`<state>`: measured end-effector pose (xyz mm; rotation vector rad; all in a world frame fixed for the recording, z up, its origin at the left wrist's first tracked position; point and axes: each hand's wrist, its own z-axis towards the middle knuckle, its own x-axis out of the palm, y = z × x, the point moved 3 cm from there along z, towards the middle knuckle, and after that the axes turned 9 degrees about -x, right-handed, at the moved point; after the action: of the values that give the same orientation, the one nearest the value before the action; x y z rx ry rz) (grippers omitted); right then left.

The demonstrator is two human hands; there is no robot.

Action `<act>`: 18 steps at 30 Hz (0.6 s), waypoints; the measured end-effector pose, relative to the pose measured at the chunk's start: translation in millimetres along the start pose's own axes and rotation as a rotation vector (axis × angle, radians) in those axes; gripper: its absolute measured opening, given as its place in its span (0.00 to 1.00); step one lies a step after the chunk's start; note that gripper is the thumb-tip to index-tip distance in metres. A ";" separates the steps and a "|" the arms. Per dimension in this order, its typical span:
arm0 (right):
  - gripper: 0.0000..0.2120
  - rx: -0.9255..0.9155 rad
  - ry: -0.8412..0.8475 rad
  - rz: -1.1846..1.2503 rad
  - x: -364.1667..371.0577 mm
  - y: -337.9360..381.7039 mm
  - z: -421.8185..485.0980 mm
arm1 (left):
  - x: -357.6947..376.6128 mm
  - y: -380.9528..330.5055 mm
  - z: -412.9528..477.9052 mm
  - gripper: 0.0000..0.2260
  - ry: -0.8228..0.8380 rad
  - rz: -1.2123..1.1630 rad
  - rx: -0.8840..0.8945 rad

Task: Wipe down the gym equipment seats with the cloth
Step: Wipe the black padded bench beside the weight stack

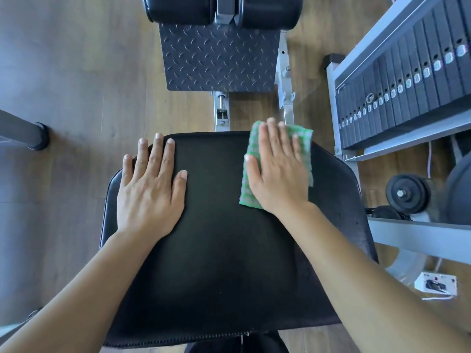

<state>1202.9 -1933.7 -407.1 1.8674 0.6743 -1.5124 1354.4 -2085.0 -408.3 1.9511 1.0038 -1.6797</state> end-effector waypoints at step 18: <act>0.31 -0.233 0.012 0.015 0.7 20.9 -38.3 | 0.8 0.0 0.3 0.28 -0.001 0.006 -0.010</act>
<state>1243.3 -1919.2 -399.3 1.7025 0.8040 -1.3510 1354.3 -2085.0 -409.1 1.9451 1.0029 -1.6689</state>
